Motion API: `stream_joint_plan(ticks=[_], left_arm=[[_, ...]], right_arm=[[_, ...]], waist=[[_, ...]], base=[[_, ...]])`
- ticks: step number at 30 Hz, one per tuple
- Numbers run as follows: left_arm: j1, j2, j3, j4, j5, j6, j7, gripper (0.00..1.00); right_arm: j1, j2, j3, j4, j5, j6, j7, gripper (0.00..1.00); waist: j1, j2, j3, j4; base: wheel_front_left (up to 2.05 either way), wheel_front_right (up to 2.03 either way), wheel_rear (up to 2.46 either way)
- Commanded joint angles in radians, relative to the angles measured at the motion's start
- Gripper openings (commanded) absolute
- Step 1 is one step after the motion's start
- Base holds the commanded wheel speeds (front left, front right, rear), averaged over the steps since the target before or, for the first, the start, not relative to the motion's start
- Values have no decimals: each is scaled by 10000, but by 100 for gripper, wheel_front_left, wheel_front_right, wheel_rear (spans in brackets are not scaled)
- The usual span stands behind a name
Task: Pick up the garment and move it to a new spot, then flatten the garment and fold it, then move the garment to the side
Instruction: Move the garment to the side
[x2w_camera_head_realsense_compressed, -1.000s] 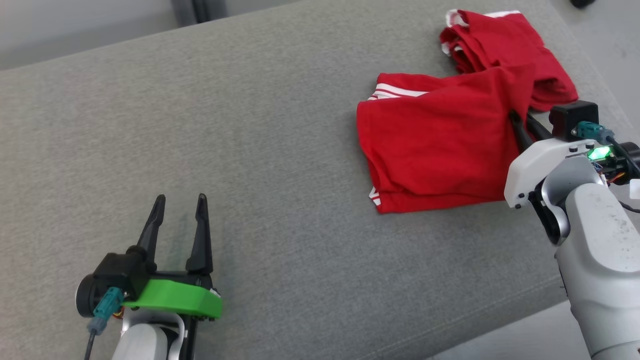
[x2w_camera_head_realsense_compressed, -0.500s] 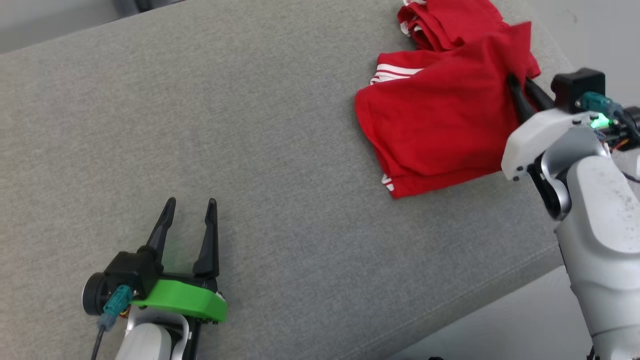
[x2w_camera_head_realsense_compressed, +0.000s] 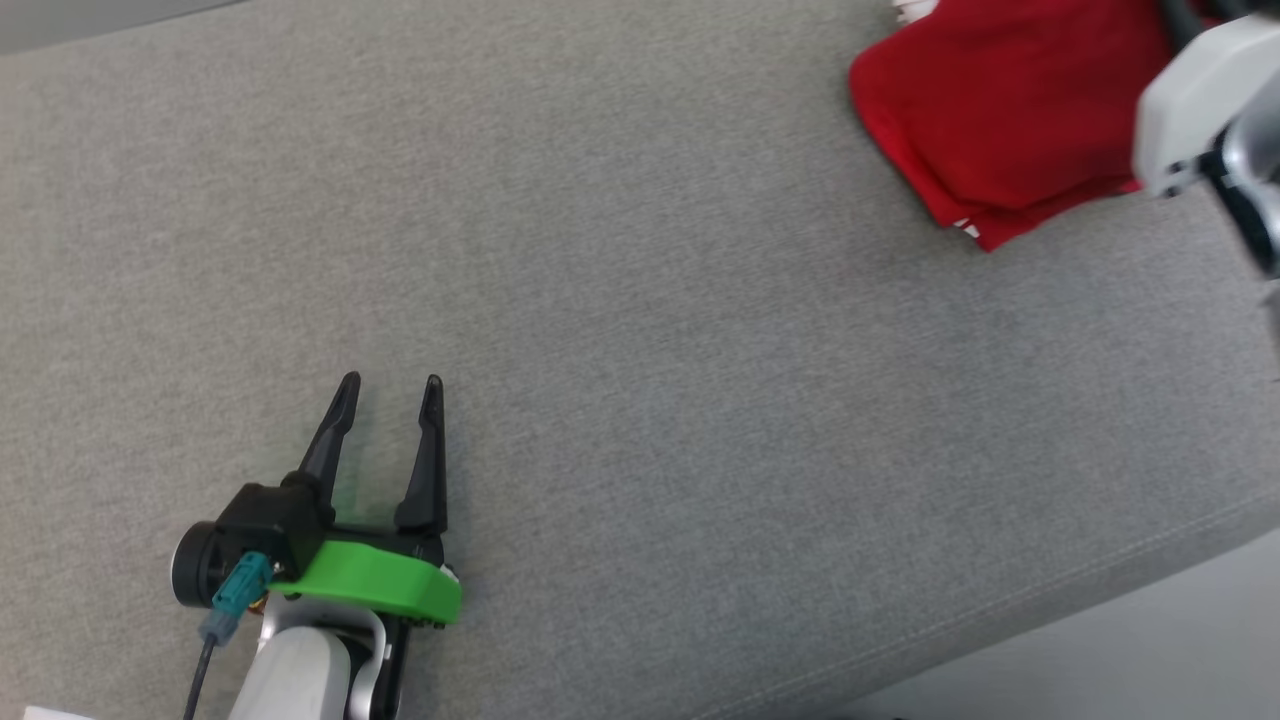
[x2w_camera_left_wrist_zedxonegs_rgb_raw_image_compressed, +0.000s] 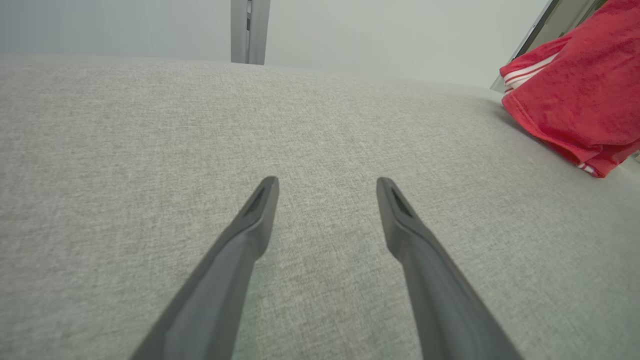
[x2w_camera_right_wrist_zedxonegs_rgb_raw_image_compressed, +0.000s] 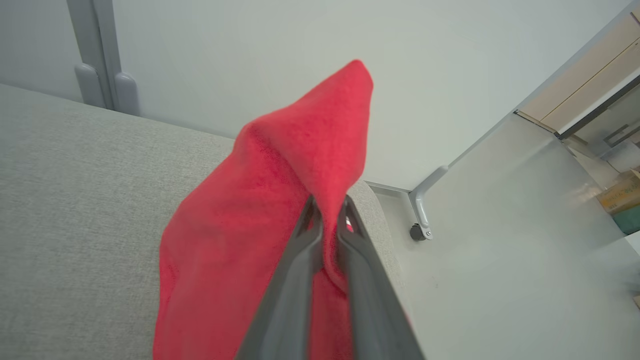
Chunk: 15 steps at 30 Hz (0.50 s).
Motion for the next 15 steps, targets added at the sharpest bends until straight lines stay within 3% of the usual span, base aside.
stream_joint_plan(ticks=[1, 9, 10, 11, 12, 15], left_arm=[[-252, 11, -7, -64, 85, -6, -26, 100], [-514, 142, -32, -221, 327, -25, -25, 100], [-562, 182, -42, -221, 346, -24, -11, 100], [-579, 186, -52, -226, 367, -25, -9, 100], [-594, 199, -62, -217, 396, -26, -5, 100], [-593, 223, -49, -191, 395, -18, -3, 100]], right_arm=[[-236, -400, -63, 147, 103, -20, 80, 0], [-830, -2277, -819, 1726, -112, -20, 48, 0], [-884, -2215, -1275, 2167, -313, -20, -231, 26], [-894, -2146, -1508, 2346, -432, -18, -441, 95], [-867, -2063, -1776, 2561, -613, -18, -712, 100], [-705, -1803, -2580, 3262, -1248, -18, -1586, 100]], waist=[[0, -1, 398, 422], [0, -1, 1380, 1117], [0, -1, 1505, 1193], [0, -1, 1550, 1230], [0, -1, 1594, 1270], [0, -1, 1637, 1347]], base=[[0, 0, 0], [0, 0, 0], [0, 0, 0], [0, 0, 0], [0, 0, 0], [0, 0, 0]])
